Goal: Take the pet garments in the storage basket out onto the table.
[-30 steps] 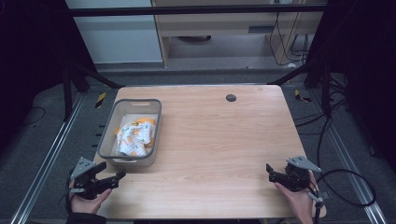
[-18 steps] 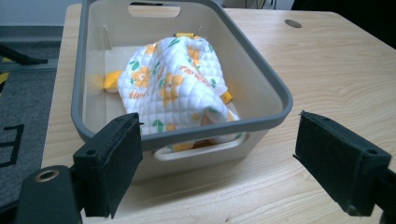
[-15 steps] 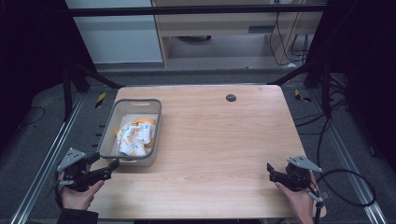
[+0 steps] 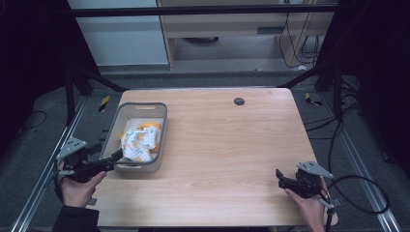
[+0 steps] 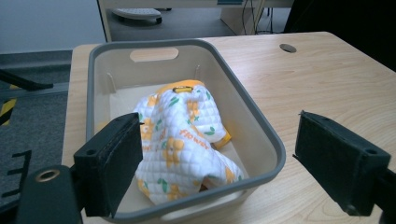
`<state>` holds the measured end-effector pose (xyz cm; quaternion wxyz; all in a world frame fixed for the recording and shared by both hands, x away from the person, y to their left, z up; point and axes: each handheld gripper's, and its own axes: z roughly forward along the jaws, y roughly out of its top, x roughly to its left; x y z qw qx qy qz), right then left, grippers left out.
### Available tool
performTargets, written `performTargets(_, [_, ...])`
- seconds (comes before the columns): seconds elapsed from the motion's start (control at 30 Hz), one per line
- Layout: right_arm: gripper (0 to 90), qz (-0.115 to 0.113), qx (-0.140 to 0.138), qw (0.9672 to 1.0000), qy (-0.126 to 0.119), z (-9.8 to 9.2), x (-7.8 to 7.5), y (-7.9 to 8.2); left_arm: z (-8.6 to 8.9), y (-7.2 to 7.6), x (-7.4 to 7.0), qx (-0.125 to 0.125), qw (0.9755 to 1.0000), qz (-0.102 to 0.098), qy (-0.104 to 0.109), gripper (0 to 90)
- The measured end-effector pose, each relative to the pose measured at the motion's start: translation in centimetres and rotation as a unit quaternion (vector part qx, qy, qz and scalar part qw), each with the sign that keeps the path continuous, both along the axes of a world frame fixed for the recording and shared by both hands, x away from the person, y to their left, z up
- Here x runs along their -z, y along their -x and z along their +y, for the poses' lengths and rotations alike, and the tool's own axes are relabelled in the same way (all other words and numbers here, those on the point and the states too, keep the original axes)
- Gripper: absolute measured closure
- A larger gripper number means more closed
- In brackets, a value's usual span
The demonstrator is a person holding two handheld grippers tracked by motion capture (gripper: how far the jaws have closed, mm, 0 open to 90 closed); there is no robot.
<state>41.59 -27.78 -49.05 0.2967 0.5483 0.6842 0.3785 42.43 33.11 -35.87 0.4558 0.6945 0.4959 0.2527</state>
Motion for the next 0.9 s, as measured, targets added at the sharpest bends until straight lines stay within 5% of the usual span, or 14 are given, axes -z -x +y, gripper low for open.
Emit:
performTargets(0.43, [12.0, 0.004, -0.004, 1.0000, 0.001, 0.0, 0.1, -0.1, -0.9, -2.6, -2.0, 0.000, 0.9996, 0.008, -0.026, 14.9])
performTargets(0.9, [12.1, 0.011, -0.008, 0.9999, 0.000, 0.1, 0.3, -0.2, -1.4, -6.2, -1.6, 0.000, 0.9967, 0.060, -0.055, 15.3])
